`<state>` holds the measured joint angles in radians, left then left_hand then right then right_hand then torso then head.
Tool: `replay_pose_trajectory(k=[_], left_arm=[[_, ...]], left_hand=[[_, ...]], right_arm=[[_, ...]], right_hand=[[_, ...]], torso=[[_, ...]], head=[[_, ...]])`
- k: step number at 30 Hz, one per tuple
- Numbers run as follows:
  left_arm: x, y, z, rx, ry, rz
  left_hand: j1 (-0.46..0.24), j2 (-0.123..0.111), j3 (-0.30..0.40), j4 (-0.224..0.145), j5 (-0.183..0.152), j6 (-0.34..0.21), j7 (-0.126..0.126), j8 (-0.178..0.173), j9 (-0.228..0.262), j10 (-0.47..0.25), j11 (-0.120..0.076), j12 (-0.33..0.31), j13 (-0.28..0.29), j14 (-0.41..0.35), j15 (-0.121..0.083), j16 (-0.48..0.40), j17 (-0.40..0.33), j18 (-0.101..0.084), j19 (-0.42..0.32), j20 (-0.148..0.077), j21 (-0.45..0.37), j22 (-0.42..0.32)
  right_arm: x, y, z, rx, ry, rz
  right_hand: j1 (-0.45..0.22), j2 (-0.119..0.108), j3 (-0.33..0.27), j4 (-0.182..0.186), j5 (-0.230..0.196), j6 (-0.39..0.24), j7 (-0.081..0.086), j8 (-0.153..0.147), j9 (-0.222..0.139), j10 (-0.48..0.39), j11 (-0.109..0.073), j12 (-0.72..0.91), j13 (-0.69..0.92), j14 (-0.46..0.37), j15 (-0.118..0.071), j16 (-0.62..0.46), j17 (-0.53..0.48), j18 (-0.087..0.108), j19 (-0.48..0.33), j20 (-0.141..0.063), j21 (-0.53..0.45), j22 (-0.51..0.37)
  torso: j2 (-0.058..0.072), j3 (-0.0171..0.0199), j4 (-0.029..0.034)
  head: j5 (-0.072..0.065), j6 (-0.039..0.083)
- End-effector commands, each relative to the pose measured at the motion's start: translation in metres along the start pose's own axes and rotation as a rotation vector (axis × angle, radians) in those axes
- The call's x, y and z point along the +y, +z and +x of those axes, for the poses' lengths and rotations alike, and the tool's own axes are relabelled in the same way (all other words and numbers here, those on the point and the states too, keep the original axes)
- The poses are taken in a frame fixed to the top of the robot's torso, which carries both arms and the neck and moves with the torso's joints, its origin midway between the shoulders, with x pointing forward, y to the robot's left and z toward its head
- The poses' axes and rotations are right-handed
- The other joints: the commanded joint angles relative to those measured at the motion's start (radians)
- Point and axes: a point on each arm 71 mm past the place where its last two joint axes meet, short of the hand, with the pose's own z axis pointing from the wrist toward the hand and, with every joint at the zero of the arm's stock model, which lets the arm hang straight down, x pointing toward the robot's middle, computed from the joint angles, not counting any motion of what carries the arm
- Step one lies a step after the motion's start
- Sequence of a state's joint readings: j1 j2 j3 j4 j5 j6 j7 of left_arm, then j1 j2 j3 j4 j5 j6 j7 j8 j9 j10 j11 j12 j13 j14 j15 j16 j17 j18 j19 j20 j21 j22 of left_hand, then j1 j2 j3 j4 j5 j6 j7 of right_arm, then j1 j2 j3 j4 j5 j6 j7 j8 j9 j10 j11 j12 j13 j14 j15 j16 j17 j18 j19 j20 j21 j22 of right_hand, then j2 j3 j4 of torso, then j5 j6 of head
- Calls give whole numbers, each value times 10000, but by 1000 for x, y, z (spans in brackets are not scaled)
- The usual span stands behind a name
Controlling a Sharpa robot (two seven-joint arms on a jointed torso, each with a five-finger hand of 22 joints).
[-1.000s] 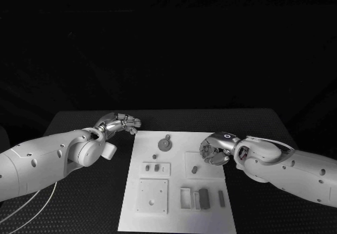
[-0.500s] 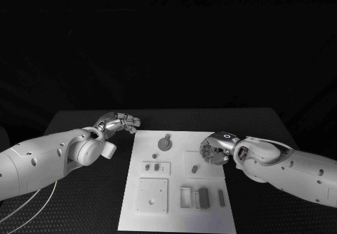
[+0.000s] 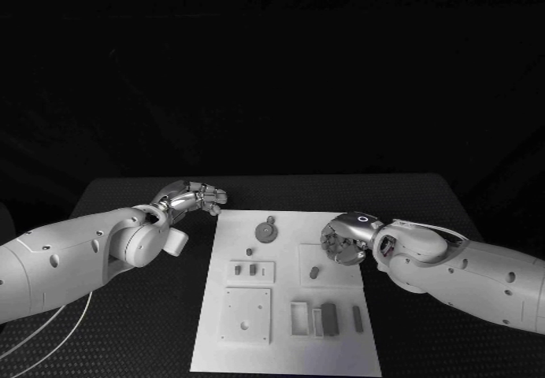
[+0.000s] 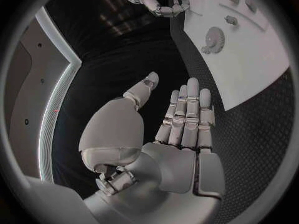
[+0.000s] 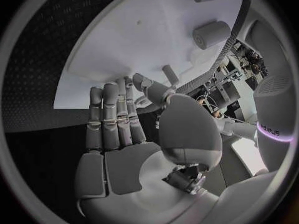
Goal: Assemble the parts on the task board
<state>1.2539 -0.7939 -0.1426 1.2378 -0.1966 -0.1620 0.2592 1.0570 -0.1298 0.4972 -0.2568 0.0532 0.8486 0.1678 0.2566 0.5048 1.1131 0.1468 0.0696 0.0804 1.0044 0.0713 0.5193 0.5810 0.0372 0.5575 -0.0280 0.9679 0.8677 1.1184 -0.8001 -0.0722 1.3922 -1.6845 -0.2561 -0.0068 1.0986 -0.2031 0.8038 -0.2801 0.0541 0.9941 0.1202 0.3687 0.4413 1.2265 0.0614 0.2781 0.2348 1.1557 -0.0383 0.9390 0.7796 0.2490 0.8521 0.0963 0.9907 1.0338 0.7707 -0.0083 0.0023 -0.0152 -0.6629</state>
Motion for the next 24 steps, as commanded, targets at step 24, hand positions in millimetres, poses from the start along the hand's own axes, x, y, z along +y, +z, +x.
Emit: replay_pose_trajectory(k=[24], left_arm=[[-1, 0, 1, 147, -126, 16]], left_hand=[[15, 109, -58, -12, -14, 16, 99, 73, -20, 24, 89, 25, -28, 106, -1, -76, 34, 70, 46, 10, -39, -11]], right_arm=[[14, 1, 13, 147, -1667, -155]], right_hand=[[488, 206, 1005, -13, 72, 517, -173, 144, 93, 385, -81, -262, 190, 69, -149, -132, 60, 128, 298, -95, 6, -6]], torso=[[-2, 8, -5]], head=[[-47, -49]])
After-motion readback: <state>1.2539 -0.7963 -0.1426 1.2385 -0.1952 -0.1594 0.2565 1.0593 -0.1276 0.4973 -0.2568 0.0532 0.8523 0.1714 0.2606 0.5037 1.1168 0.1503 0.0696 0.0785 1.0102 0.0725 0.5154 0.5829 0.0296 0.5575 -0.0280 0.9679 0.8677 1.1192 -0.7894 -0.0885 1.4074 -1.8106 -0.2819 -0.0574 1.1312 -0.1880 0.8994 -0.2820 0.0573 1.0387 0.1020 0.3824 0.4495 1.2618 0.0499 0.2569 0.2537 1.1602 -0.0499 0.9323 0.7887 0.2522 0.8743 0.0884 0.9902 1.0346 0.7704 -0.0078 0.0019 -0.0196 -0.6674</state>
